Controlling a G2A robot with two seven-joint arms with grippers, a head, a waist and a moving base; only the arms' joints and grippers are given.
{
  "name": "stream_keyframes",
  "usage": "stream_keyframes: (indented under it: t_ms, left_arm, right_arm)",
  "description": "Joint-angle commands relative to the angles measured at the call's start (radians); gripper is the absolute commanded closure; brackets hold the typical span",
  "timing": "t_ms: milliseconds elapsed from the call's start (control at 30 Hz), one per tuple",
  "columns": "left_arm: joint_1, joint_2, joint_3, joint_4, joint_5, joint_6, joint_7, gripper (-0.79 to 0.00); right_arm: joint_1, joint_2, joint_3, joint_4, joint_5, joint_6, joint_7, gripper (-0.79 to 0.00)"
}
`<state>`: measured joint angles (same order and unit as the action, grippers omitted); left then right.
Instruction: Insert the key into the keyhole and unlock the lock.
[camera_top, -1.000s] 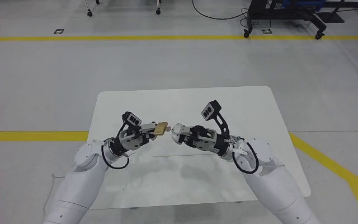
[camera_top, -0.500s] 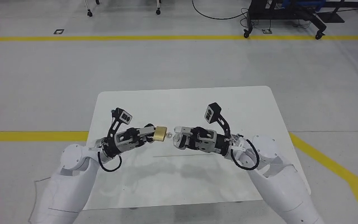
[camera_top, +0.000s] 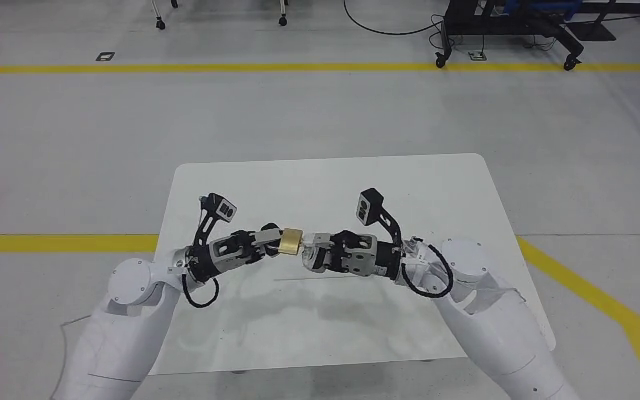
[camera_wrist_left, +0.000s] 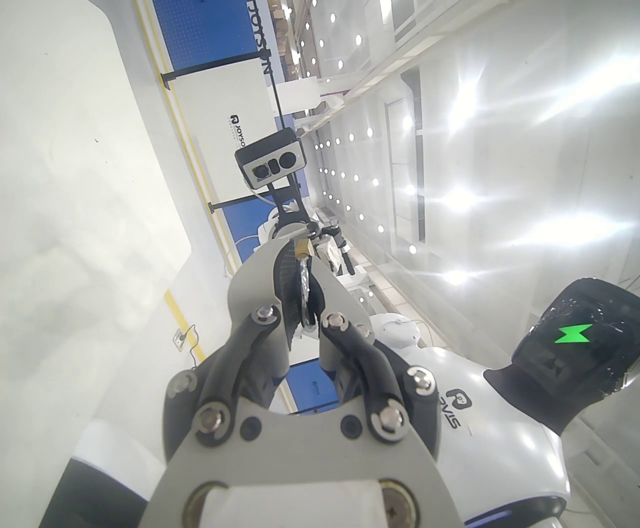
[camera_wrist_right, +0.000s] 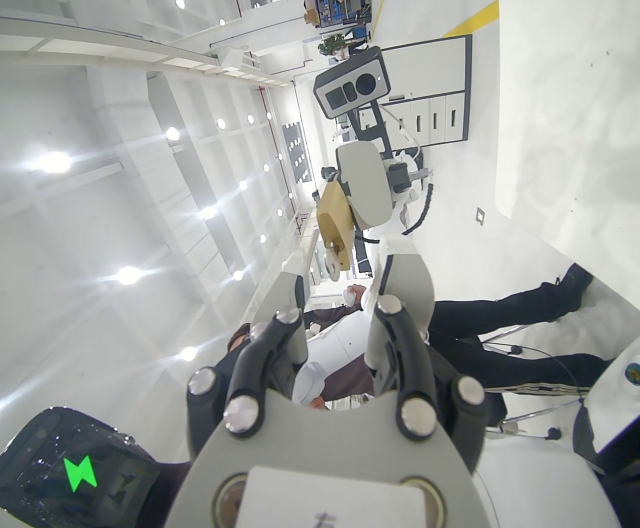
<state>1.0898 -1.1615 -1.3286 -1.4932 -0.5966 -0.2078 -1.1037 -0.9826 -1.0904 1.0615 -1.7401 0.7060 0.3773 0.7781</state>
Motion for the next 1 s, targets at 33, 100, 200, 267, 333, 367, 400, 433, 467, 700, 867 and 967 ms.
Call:
stream_keyframes:
  t_ms: [33, 100, 200, 267, 333, 367, 400, 433, 467, 700, 867, 967]
  left_arm:
    - [0.003, 0.002, -0.007, -0.004, 0.022, -0.025, 0.018, 0.0]
    - [0.011, 0.004, -0.014, -0.011, 0.055, -0.047, 0.043, 0.0]
    - [0.021, 0.006, -0.017, -0.03, 0.096, -0.091, 0.063, 0.0]
    - [0.029, 0.007, -0.017, -0.04, 0.123, -0.116, 0.074, 0.0]
    - [0.037, 0.008, -0.013, -0.046, 0.122, -0.127, 0.074, 0.0]
    - [0.039, 0.008, -0.013, -0.045, 0.119, -0.128, 0.072, 0.0]
    - [0.041, 0.009, -0.015, -0.042, 0.114, -0.128, 0.072, 0.0]
    - [0.042, 0.009, -0.019, -0.036, 0.101, -0.128, 0.073, 0.0]
    - [0.043, 0.01, -0.023, -0.031, 0.091, -0.128, 0.073, 0.0]
    - [0.049, 0.012, -0.042, 0.006, 0.045, -0.07, 0.107, 0.0]
    - [0.049, 0.012, -0.042, 0.006, 0.045, -0.07, 0.107, 0.0]
    - [0.049, 0.012, -0.042, 0.006, 0.045, -0.07, 0.107, 0.0]
  right_arm:
    - [0.004, -0.004, -0.012, 0.011, 0.038, 0.035, 0.014, 0.0]
    - [0.007, -0.007, -0.017, 0.021, 0.067, 0.062, 0.023, 0.0]
    - [0.009, -0.013, -0.02, 0.049, 0.141, 0.096, 0.029, 0.0]
    - [0.013, -0.017, -0.024, 0.064, 0.179, 0.114, 0.03, 0.0]
    - [0.02, -0.02, -0.026, 0.072, 0.196, 0.109, 0.026, 0.0]
    - [0.023, -0.021, -0.028, 0.074, 0.195, 0.106, 0.024, 0.0]
    - [0.025, -0.022, -0.029, 0.074, 0.195, 0.103, 0.027, 0.0]
    - [0.026, -0.022, -0.027, 0.07, 0.193, 0.091, 0.036, 0.0]
    - [0.024, -0.022, -0.023, 0.069, 0.198, 0.078, 0.046, -0.092]
    - [0.017, -0.02, -0.006, 0.063, 0.187, 0.037, 0.068, -0.785]
    - [0.017, -0.02, -0.006, 0.063, 0.187, 0.037, 0.068, -0.785]
    - [0.017, -0.02, -0.006, 0.063, 0.187, 0.037, 0.068, -0.785]
